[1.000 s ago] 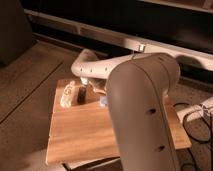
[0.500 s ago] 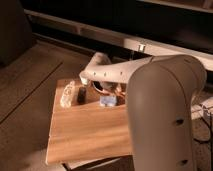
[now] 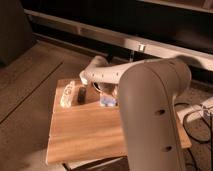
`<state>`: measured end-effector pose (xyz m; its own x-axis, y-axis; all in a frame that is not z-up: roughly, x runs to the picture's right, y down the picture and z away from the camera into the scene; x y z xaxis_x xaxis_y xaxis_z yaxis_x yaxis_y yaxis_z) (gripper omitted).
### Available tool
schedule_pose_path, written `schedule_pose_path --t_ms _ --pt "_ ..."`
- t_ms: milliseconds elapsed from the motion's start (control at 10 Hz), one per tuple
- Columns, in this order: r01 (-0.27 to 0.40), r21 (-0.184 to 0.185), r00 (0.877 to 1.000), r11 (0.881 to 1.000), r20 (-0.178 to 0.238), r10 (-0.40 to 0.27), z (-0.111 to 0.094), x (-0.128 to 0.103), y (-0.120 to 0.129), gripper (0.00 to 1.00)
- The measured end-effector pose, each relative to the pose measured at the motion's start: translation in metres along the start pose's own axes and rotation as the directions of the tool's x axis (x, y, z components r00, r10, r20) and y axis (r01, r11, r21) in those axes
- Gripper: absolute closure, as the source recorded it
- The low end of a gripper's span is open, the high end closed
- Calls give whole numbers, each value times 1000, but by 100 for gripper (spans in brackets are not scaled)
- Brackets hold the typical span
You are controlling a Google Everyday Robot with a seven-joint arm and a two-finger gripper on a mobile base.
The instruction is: Place the pepper on the white sponge
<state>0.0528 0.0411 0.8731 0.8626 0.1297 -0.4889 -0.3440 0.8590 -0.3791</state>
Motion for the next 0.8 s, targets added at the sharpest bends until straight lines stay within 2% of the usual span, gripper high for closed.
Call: schedule_pose_path --t_ms 200,500,800 --pt "16 -23 1000 1000 -5 -16 9 -9 1 100" --pt "-1 -70 1000 998 1 1 25 -12 0 100" --pt "14 -104 1000 994 11 -12 39 -19 -2 73"
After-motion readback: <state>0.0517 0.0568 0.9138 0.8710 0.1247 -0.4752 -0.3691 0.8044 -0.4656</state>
